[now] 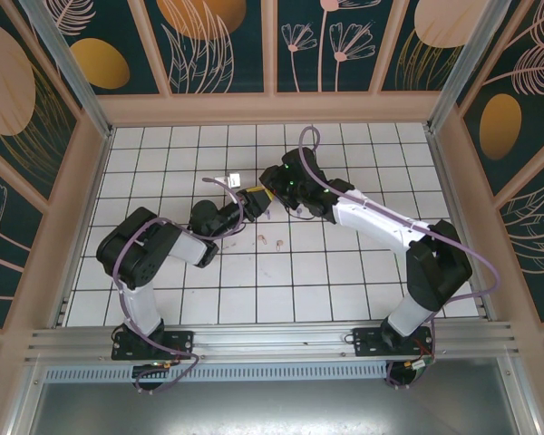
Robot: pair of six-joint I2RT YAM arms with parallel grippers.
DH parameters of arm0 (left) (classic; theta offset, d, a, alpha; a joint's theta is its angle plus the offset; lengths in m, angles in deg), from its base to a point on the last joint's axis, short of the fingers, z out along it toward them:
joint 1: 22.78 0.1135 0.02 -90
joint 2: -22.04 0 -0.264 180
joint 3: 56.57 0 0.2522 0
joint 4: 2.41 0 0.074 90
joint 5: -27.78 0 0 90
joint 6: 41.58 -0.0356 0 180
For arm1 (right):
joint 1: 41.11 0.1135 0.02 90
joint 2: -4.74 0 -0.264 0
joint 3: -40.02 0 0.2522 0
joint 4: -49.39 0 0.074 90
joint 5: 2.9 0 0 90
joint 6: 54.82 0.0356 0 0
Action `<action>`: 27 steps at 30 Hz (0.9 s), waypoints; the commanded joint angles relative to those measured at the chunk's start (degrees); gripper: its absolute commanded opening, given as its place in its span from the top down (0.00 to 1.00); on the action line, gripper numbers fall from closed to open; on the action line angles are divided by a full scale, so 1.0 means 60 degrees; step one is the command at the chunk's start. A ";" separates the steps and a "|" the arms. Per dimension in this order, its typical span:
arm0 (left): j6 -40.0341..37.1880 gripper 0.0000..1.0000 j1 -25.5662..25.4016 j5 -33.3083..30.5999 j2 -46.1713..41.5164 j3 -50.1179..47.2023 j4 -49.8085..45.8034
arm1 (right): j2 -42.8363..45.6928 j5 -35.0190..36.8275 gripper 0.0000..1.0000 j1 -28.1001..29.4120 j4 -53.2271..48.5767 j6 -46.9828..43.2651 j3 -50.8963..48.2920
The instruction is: Insert wireless bluetooth earbuds into charging case
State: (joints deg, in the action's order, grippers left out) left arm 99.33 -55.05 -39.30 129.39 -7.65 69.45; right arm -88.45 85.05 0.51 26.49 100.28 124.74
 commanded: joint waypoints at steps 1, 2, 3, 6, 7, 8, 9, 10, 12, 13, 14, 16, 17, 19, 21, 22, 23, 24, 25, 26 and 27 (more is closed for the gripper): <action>0.0028 0.64 -0.0041 -0.0183 0.0204 0.0234 0.0648 | 0.0219 -0.0128 0.64 0.0108 0.0353 0.0136 -0.0101; 0.0029 0.66 -0.0042 -0.0212 0.0212 0.0227 0.0665 | 0.0212 -0.0137 0.64 0.0108 0.0353 0.0136 -0.0108; 0.0053 0.67 -0.0041 -0.0254 0.0230 0.0234 0.0697 | 0.0231 -0.0154 0.64 0.0106 0.0367 0.0144 -0.0137; 0.0046 0.70 -0.0041 -0.0372 0.0267 0.0210 0.0790 | 0.0281 -0.0172 0.64 0.0119 0.0401 0.0191 -0.0224; 0.0059 0.71 -0.0041 -0.0424 0.0268 0.0198 0.0851 | 0.0318 -0.0174 0.64 0.0115 0.0422 0.0209 -0.0257; 0.0063 0.71 -0.0045 -0.0485 0.0276 0.0190 0.0888 | 0.0326 -0.0174 0.64 0.0115 0.0436 0.0220 -0.0280; 0.0080 0.71 -0.0034 -0.0543 0.0272 0.0170 0.0926 | 0.0350 -0.0172 0.64 0.0119 0.0441 0.0237 -0.0305; 0.0083 0.71 -0.0041 -0.0587 0.0271 0.0167 0.0956 | 0.0356 -0.0172 0.64 0.0123 0.0440 0.0252 -0.0315; 0.0120 0.71 -0.0041 -0.0660 0.0278 0.0161 0.1055 | 0.0384 -0.0165 0.64 0.0122 0.0463 0.0268 -0.0346; 0.0165 0.71 -0.0041 -0.0711 0.0278 0.0147 0.1127 | 0.0395 -0.0158 0.64 0.0137 0.0470 0.0282 -0.0356; 0.0169 0.72 -0.0043 -0.0739 0.0281 0.0125 0.1204 | 0.0406 -0.0161 0.64 0.0137 0.0470 0.0297 -0.0358; 0.0200 0.77 -0.0041 -0.0841 0.0262 0.0074 0.1377 | 0.0421 -0.0146 0.65 0.0137 0.0473 0.0297 -0.0357; 0.0228 0.80 -0.0041 -0.0860 0.0247 0.0053 0.1425 | 0.0427 -0.0143 0.65 0.0137 0.0476 0.0310 -0.0357; 0.0275 0.82 -0.0041 -0.0872 0.0228 0.0058 0.1487 | 0.0449 -0.0100 0.65 0.0136 0.0484 0.0312 -0.0357; 0.0329 0.82 -0.0053 -0.0834 0.0212 0.0053 0.1562 | 0.0458 -0.0084 0.65 0.0132 0.0479 0.0323 -0.0349; 0.0318 0.84 -0.0055 -0.0817 0.0174 0.0058 0.1577 | 0.0470 -0.0088 0.65 0.0137 0.0484 0.0327 -0.0357; 0.0318 0.87 -0.0056 -0.0831 0.0161 0.0053 0.1579 | 0.0461 -0.0094 0.65 0.0134 0.0484 0.0324 -0.0357; 0.0325 0.88 -0.0049 -0.0845 0.0134 0.0050 0.1571 | 0.0469 -0.0095 0.65 0.0137 0.0484 0.0341 -0.0357; 0.0312 0.89 -0.0056 -0.0834 0.0107 0.0051 0.1575 | 0.0461 -0.0084 0.65 0.0130 0.0506 0.0355 -0.0357; 0.0323 0.88 -0.0056 -0.0831 0.0089 0.0069 0.1575 | 0.0470 -0.0084 0.65 0.0133 0.0526 0.0370 -0.0370; 0.0331 0.87 -0.0052 -0.0831 0.0077 0.0076 0.1582 | 0.0458 -0.0084 0.65 0.0130 0.0537 0.0385 -0.0379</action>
State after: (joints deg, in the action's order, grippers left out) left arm 99.33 -55.48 -42.78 130.48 -7.56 72.40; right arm -88.06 85.93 0.58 29.44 101.81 123.58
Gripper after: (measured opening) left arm 0.225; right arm 0.470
